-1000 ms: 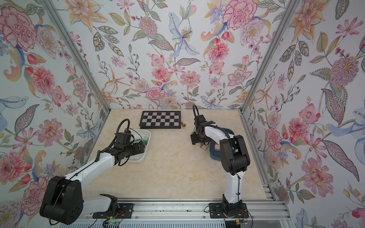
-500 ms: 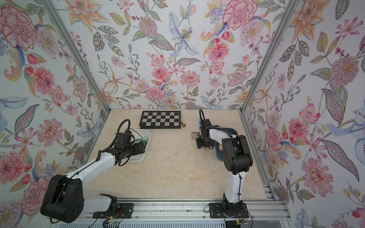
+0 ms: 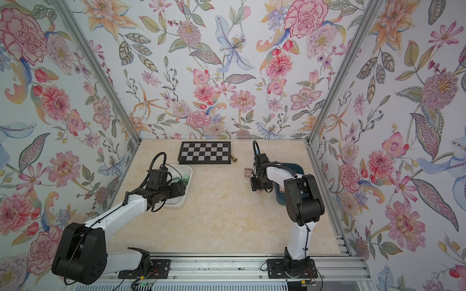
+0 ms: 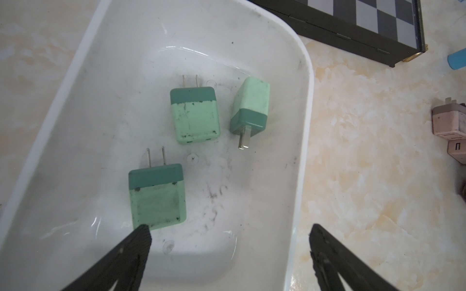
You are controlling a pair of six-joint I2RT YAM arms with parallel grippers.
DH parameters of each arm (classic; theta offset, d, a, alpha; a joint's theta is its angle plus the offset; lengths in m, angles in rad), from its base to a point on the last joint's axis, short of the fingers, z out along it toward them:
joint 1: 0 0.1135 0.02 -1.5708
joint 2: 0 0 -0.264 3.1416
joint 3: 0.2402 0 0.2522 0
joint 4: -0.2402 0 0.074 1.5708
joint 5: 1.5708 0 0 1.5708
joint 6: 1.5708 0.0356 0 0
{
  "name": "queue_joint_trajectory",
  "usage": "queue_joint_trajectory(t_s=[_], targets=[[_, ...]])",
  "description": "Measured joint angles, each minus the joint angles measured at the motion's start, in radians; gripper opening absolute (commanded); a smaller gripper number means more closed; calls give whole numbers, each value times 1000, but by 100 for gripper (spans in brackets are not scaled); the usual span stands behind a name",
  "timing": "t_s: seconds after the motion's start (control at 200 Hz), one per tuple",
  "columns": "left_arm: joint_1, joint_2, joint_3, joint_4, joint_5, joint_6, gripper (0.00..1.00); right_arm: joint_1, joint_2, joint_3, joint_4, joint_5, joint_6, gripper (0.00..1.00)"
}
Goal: Place the plugs by color into the storage box
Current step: Pick up the plug from the center of the board, then move the storage box to the center of the board.
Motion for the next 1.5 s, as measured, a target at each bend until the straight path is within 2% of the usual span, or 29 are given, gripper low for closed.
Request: queue_joint_trajectory(t_s=[0.12, 0.26, 0.435, 0.56, 0.816, 1.326, 1.501], targets=[[0, 0, 0, 0, 0, 0, 99, -45, -74, 3, -8, -18, 20, 49], [0, 8, 1, 1, 0, 0, 99, -164, -143, 55, -31, -23, 33, 49], [0, 31, 1, 11, 2, 0, 99, -321, -134, 119, -41, -11, 39, 50], [0, 34, 1, 15, 3, 0, 99, -369, -71, 150, -49, 15, 41, 50], [0, 34, 1, 14, 3, 0, 99, -365, 80, 245, -90, 49, 68, 50], [0, 51, 6, 15, 11, 0, 99, -341, 131, 332, -116, 122, 183, 50], [0, 64, 21, 19, 26, 1, 99, -274, 207, 376, -116, 126, 217, 50]])
